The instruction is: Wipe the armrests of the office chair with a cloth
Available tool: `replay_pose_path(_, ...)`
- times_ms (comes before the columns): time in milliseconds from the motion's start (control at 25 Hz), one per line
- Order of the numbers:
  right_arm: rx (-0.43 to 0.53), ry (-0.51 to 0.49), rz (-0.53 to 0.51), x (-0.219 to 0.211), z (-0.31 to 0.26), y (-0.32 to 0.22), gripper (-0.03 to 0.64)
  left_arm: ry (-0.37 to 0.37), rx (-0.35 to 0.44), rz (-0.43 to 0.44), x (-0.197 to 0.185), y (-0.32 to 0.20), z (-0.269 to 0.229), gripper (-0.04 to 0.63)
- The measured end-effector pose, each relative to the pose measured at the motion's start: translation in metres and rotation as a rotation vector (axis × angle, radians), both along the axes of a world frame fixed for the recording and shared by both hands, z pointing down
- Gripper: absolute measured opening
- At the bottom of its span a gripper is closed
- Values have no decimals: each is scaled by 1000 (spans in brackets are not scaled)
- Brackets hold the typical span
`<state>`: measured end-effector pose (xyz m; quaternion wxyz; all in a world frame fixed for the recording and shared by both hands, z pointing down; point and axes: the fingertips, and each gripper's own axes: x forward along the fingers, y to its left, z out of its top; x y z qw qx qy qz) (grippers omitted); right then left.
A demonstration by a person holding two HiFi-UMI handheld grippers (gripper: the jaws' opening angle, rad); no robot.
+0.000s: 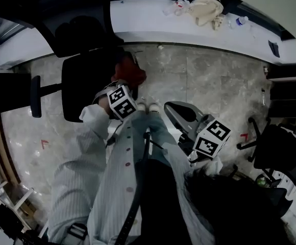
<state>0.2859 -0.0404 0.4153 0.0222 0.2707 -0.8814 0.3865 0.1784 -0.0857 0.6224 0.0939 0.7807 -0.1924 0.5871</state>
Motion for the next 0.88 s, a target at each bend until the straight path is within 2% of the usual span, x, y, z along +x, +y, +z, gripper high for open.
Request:
replay_pose_path(120,26,-11,-27,-7,-12,4,2,26,-51,-16,2,30,-5,48)
replay_pose_path(400,52,-10,-80,-15,-26,14,2,50,-103,-38,3,71,-13,48)
replay_pose_path(480,56,-5,-89,-17,-27,16,2,74,-121,-76,-1,73,-15,48)
replay_pose_path(520,60,-1,-89,-18,-28,16,2,103,-117,-124,-4,69,-19,48)
replay_pose_path(640,99,31,-63,-16,-39,13,2,275,-15,-382,-20,38,-57,48)
replay_pose_path(760,191,89,-18,-11,-59,0,2,538,163,-641,-36,0,-135,48)
replay_pose_path(800,230,106,-2,-11,-69,-5,2,625,235,-694,-40,-9,-164,48)
replay_pose_path(880,318,138,26,-12,-91,-14,2,764,396,-744,-47,-21,-223,48)
